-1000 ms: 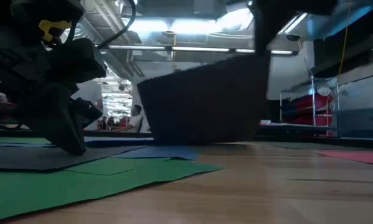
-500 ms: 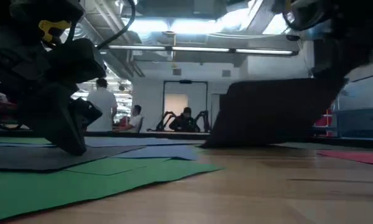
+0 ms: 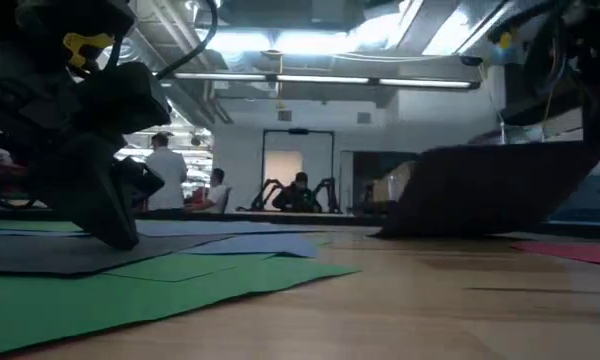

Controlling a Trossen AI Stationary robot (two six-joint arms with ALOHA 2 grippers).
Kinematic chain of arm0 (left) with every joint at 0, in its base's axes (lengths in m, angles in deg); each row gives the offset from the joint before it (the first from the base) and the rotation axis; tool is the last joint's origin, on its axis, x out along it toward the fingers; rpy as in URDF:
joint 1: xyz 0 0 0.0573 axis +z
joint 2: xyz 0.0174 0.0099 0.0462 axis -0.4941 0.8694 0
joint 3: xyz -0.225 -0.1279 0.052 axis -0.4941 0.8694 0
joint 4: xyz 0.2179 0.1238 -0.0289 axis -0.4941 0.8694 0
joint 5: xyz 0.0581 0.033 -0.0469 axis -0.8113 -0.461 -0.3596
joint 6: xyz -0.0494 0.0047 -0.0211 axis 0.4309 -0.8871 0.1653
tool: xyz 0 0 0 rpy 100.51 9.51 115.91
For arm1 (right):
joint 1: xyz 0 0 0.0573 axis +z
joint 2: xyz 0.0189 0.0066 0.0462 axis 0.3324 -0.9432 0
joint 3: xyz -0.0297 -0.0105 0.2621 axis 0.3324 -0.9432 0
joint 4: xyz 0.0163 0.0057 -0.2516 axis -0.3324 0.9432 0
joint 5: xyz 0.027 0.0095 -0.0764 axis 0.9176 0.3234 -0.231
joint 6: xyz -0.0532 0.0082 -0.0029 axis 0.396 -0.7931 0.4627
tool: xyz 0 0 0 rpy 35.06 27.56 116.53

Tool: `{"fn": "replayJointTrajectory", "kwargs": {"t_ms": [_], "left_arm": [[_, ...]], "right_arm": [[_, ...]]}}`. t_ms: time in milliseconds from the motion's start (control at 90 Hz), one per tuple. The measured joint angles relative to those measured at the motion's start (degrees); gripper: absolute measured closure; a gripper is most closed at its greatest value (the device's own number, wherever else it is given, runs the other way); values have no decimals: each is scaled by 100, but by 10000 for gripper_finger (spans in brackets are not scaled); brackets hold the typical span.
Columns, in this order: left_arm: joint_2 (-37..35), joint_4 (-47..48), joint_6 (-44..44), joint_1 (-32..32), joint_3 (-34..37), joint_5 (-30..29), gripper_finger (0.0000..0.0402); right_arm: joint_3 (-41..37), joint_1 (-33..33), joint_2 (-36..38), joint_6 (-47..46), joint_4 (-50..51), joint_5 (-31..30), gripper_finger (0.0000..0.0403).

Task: Organize paper
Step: Stack the black paper on top of the other black paper on the table

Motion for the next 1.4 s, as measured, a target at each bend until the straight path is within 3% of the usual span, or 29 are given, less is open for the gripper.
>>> {"fn": "replayJointTrajectory", "kwargs": {"t_ms": [322,667,933,1289,1400], "left_arm": [[0,0,15,0,-2,-1,402],[0,0,16,0,-4,-1,402],[1,0,36,0,-4,-1,402],[2,-2,28,0,-4,-1,402],[0,-2,25,0,-2,-1,402]], "right_arm": [[-437,-4,259,-493,-3,88,403],[-853,-4,1008,-1807,-23,176,403],[-1111,-4,1011,-2248,-1013,380,403],[-1799,-4,1008,-3066,-1120,1162,403],[-1799,-4,1008,-3224,-1137,1131,403]]}}
